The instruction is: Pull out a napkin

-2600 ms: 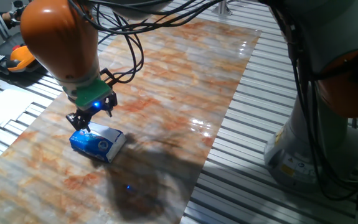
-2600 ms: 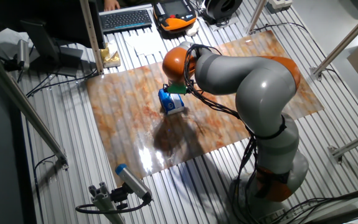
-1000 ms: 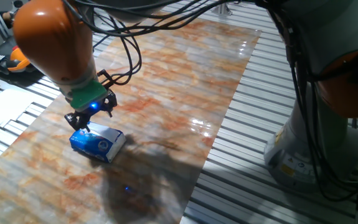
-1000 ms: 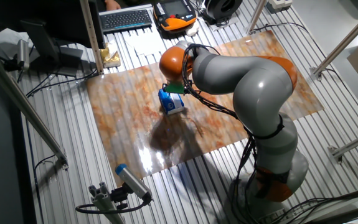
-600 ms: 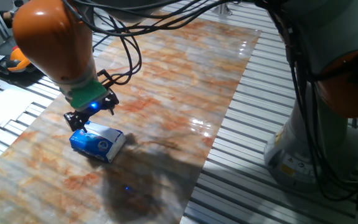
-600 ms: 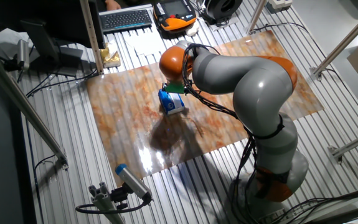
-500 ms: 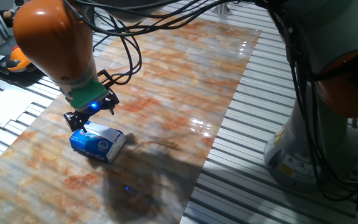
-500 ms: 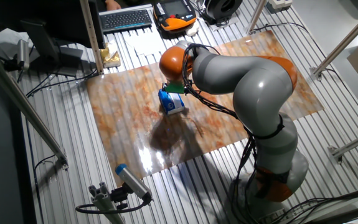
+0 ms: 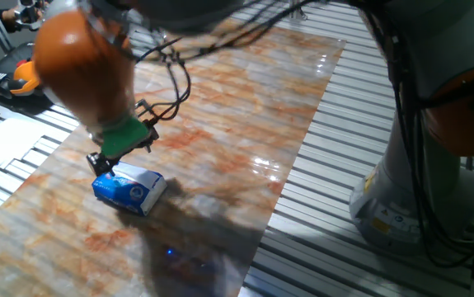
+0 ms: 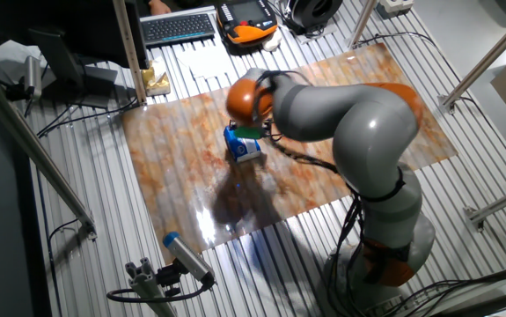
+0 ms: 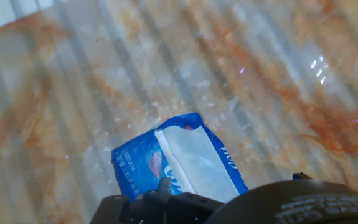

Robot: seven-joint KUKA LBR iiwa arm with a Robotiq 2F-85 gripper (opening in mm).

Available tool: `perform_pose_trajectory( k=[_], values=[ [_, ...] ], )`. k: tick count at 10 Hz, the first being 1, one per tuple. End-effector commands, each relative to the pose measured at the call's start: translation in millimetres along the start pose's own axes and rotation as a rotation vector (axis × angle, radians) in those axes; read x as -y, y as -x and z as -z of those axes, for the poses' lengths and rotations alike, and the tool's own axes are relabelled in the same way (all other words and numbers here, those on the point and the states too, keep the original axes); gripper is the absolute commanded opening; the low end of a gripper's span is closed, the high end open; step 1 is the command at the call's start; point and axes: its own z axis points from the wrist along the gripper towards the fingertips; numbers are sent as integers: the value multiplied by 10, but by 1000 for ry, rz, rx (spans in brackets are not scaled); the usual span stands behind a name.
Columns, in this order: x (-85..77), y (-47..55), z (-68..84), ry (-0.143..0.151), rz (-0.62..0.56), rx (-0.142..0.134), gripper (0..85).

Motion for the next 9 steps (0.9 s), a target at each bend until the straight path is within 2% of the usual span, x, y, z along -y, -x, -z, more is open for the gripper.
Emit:
perform_pose_trajectory(
  k=[1, 2, 4, 9],
  values=[
    [1, 2, 3, 10, 4, -28, 850],
    [1, 2, 3, 0, 1, -43, 850],
    [1, 2, 3, 14, 4, -45, 850],
    [1, 2, 3, 23, 3, -49, 850]
  ],
)
